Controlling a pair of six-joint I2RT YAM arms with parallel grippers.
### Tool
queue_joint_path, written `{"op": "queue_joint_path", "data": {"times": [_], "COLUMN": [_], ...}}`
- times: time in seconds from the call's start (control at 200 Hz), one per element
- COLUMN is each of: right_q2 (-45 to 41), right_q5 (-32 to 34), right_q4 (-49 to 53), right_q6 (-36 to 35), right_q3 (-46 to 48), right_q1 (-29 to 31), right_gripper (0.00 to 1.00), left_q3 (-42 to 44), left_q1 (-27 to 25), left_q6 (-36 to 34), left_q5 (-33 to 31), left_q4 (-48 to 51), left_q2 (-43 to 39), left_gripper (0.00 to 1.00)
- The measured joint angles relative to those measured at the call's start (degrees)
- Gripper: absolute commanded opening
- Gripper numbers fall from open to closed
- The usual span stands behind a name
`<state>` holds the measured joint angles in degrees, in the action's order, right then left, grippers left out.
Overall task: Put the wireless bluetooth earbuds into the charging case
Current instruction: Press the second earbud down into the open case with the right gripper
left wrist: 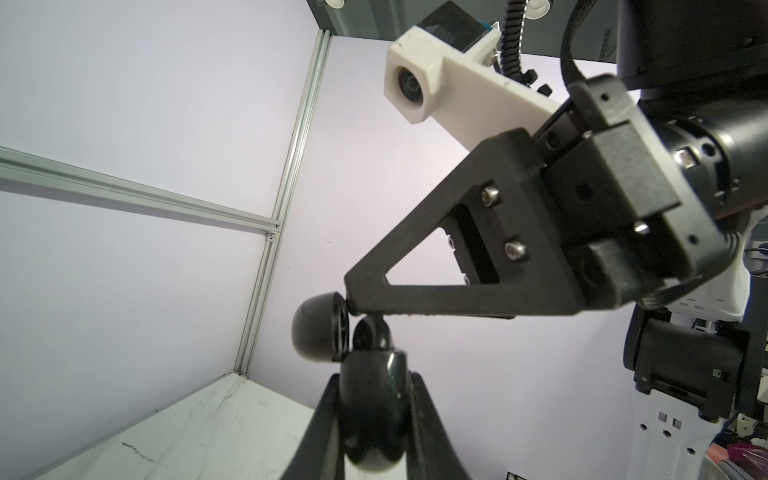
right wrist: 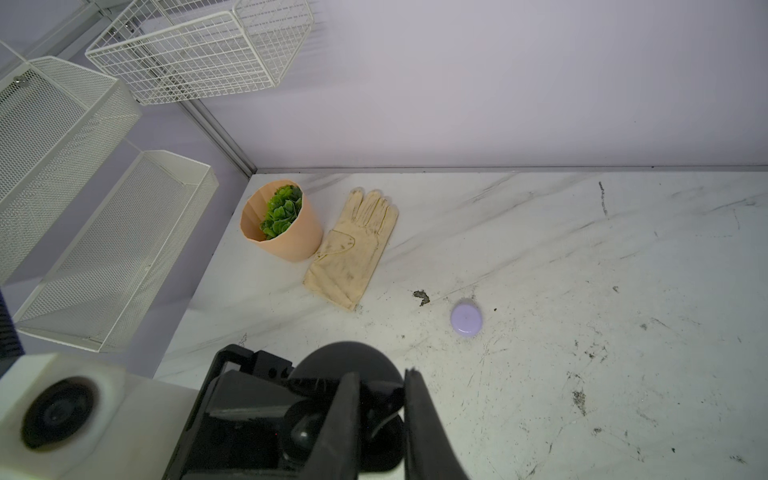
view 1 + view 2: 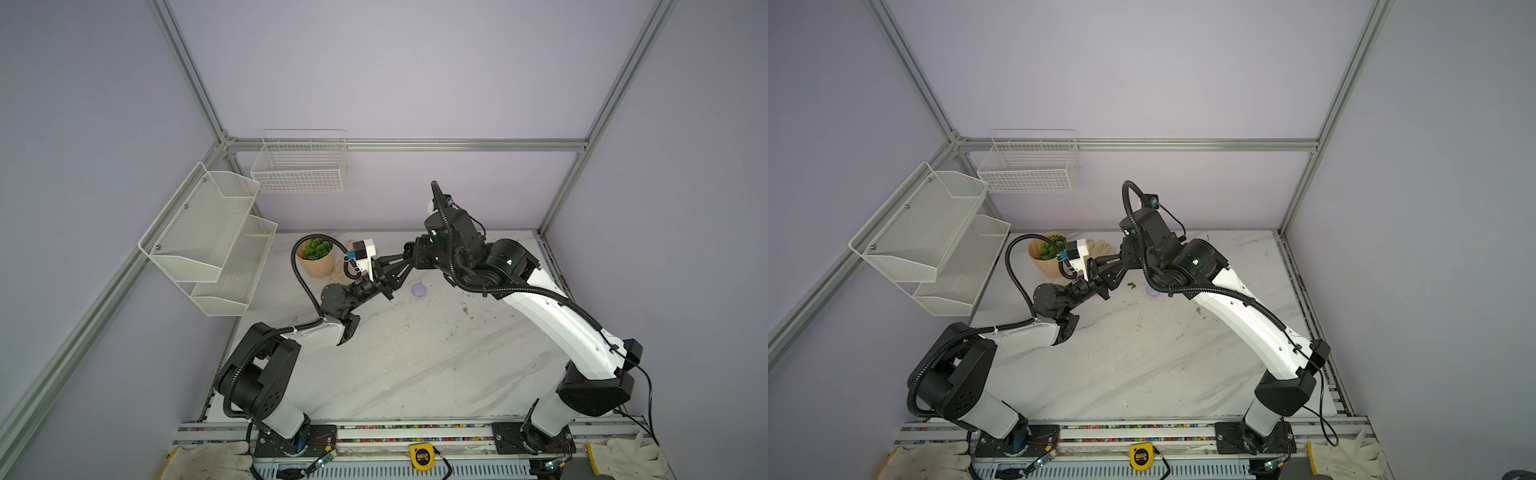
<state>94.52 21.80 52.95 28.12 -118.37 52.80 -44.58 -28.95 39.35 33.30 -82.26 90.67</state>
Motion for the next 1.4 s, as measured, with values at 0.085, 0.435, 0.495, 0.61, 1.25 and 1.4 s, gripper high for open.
{"op": "queue_joint_path", "data": {"times": [0.085, 0.435, 0.495, 0.61, 1.25, 1.4], "right_q2": [0.0, 0.0, 0.1, 0.6, 0.6, 0.7], "right_q5": [-0.2, -0.6, -0.8, -1.0, -1.4, -1.7], "right_q4": [-0.1, -0.8, -0.7, -0.4, -0.9, -0.3], "right_q6": [0.2, 0.8, 0.9, 1.0, 2.2, 2.3], "right_q3": [0.0, 0.2, -0.2, -1.6, -0.9, -1.8], "right_q1": [0.0, 0.0, 0.0, 0.0, -0.1, -0.1], "right_gripper": [0.13, 0.13, 0.13, 0.13, 0.13, 0.13], "left_q3": [0.0, 0.0, 0.0, 0.0, 0.0, 0.0], "left_q1": [0.0, 0.0, 0.0, 0.0, 0.1, 0.0], "left_q6": [0.0, -0.2, -0.2, -0.2, -1.5, -2.0], "left_q5": [0.0, -0.2, -0.2, -0.4, -0.8, -0.8], "left_q4": [0.0, 0.0, 0.0, 0.0, 1.5, 1.1], "left_q2": [0.0, -0.1, -0.2, -0.5, -1.4, -1.4], "left_gripper": [0.00, 0.00, 0.00, 0.00, 0.00, 0.00]}}
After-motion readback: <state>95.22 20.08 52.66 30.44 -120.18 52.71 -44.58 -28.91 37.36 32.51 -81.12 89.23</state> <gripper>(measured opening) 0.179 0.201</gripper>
